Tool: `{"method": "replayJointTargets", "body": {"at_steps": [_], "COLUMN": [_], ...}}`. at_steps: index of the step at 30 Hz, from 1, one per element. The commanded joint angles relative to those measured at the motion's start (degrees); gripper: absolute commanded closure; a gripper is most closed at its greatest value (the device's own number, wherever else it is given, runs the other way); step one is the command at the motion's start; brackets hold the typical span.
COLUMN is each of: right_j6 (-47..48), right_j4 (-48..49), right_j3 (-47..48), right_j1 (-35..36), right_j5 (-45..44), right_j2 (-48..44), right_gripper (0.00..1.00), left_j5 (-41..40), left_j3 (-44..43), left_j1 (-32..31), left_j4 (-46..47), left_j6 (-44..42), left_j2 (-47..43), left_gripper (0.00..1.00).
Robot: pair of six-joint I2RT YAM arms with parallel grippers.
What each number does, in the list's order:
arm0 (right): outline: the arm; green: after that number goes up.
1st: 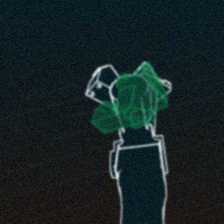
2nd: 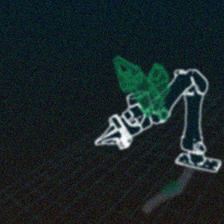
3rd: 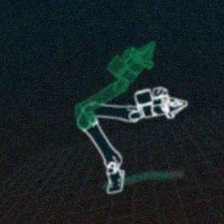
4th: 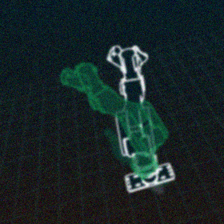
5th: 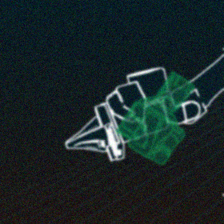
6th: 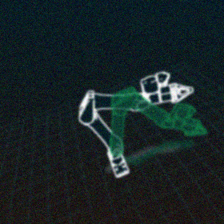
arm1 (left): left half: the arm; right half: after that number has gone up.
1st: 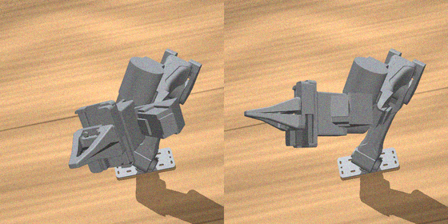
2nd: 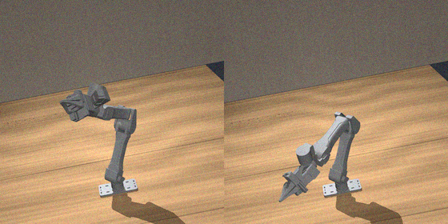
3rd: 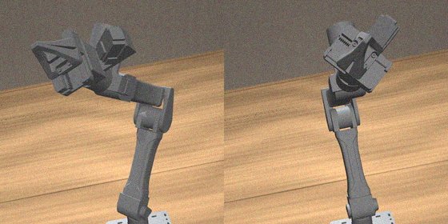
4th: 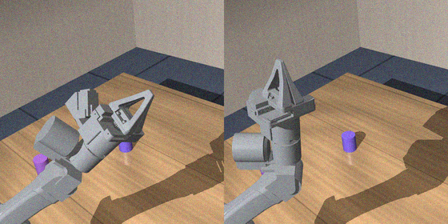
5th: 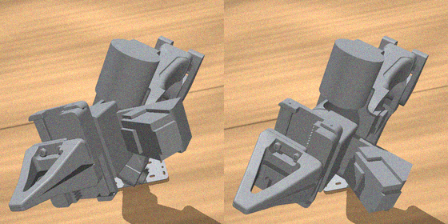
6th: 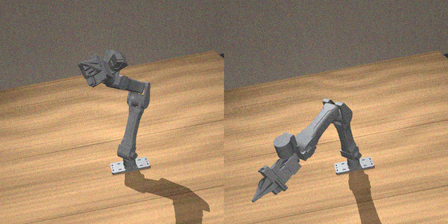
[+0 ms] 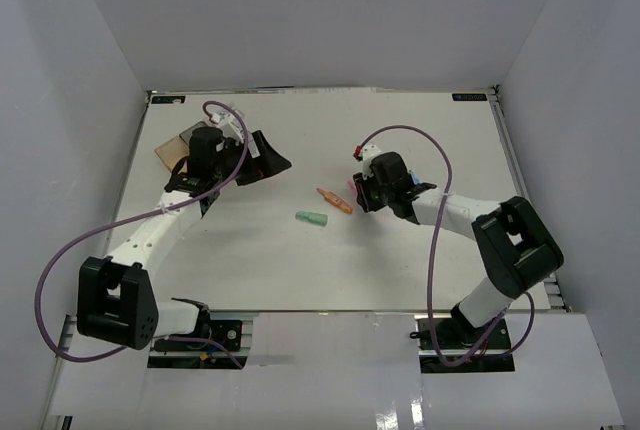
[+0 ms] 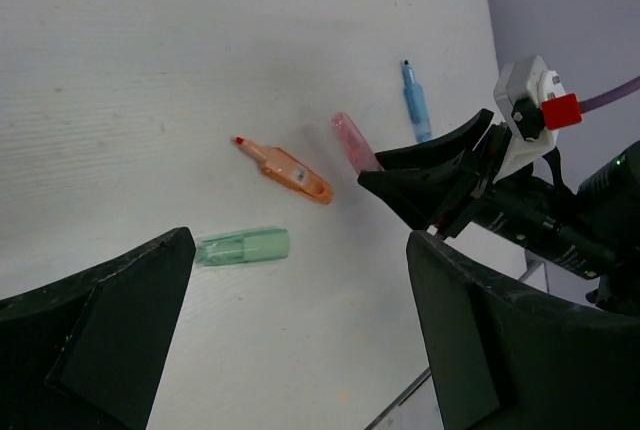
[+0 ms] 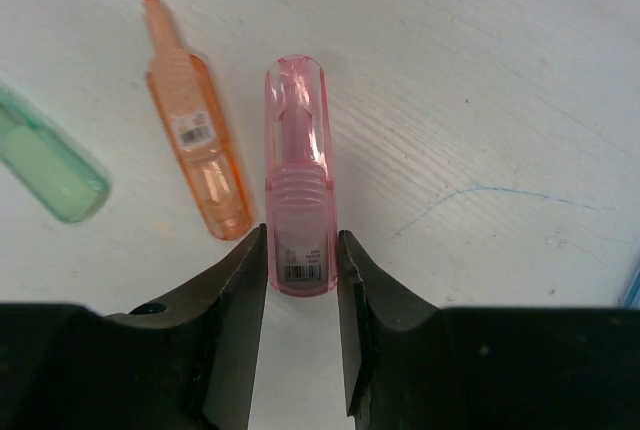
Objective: Sort the stationery into containers
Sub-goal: Pick up the pen from the center of the board.
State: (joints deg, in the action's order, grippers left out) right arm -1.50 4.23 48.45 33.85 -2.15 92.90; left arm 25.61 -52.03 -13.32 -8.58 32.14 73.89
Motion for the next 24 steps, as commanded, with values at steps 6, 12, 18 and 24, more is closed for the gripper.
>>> {"method": "replayJointTargets", "body": {"at_steps": [6, 12, 18, 24], "right_j6": [-7.1, -11.4, -12.6, -13.5], "right_j4": [13.1, 17.8, 18.9, 20.3], "right_j3": [-5.5, -7.5, -7.7, -8.2], "right_j1": [5.6, 7.2, 7.6, 7.9], "right_j5": [1.4, 4.7, 5.3, 6.5], "right_j2": [-14.7, -21.1, -22.6, -22.8], "right_gripper": [0.76, 0.73, 0.72, 0.71], "left_j5": [-7.8, -14.0, -15.4, -16.0], "left_j3": [0.0, -3.4, -4.5, -4.6], "left_j1": [-12.8, -18.6, -21.1, -21.8], "left_j4": [10.2, 10.7, 12.4, 14.1], "left_j6": [13.0, 13.8, 15.1, 16.5], "left_j2": [2.8, 6.1, 7.2, 7.9], "left_gripper": [0.02, 0.05, 0.15, 0.31]}}
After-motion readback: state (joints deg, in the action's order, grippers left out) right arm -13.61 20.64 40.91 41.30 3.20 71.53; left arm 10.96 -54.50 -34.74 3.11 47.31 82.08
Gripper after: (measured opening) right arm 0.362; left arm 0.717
